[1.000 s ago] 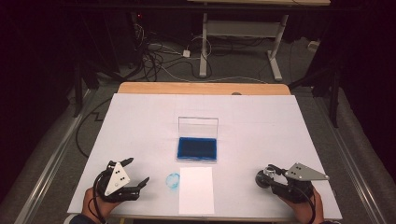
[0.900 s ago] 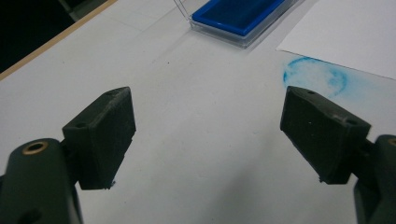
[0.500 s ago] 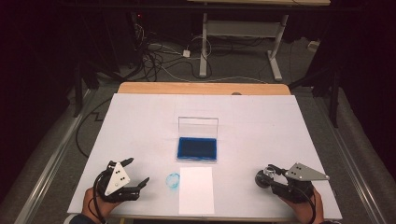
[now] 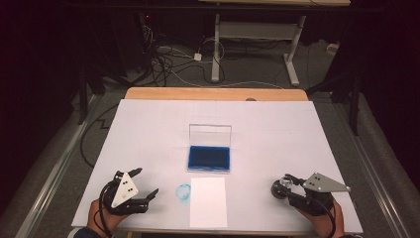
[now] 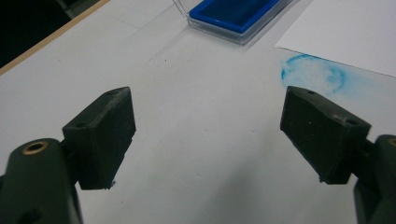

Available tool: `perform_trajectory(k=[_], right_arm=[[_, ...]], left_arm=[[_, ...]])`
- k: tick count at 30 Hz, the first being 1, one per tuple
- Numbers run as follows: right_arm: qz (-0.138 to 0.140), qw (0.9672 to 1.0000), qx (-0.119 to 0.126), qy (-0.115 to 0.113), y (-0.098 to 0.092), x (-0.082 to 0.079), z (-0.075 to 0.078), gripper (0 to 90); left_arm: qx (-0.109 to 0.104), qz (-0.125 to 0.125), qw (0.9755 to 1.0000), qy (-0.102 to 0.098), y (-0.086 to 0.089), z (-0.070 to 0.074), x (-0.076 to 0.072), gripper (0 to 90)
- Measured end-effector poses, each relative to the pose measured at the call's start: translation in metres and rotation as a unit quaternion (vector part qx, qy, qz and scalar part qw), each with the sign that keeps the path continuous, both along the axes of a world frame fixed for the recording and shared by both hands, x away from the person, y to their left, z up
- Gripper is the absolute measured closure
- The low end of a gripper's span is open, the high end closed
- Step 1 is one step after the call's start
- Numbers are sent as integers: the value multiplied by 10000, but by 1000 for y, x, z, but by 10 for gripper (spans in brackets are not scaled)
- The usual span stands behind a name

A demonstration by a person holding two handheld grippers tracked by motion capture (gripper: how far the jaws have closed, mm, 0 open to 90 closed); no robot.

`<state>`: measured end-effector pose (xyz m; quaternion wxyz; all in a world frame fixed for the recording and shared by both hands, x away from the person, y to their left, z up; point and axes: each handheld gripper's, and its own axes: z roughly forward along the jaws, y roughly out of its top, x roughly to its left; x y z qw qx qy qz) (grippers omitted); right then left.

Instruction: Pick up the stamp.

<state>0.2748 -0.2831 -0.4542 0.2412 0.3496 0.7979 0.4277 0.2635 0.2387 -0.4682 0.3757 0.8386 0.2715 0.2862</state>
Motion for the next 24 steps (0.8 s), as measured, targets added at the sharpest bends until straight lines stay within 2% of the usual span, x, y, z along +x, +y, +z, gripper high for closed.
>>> perform_trajectory(k=[24], right_arm=[[127, 9998, 26, -133, -2, 0, 10, 563]], left_arm=[[4, -18, 10000, 18, -1, 0, 0, 170]])
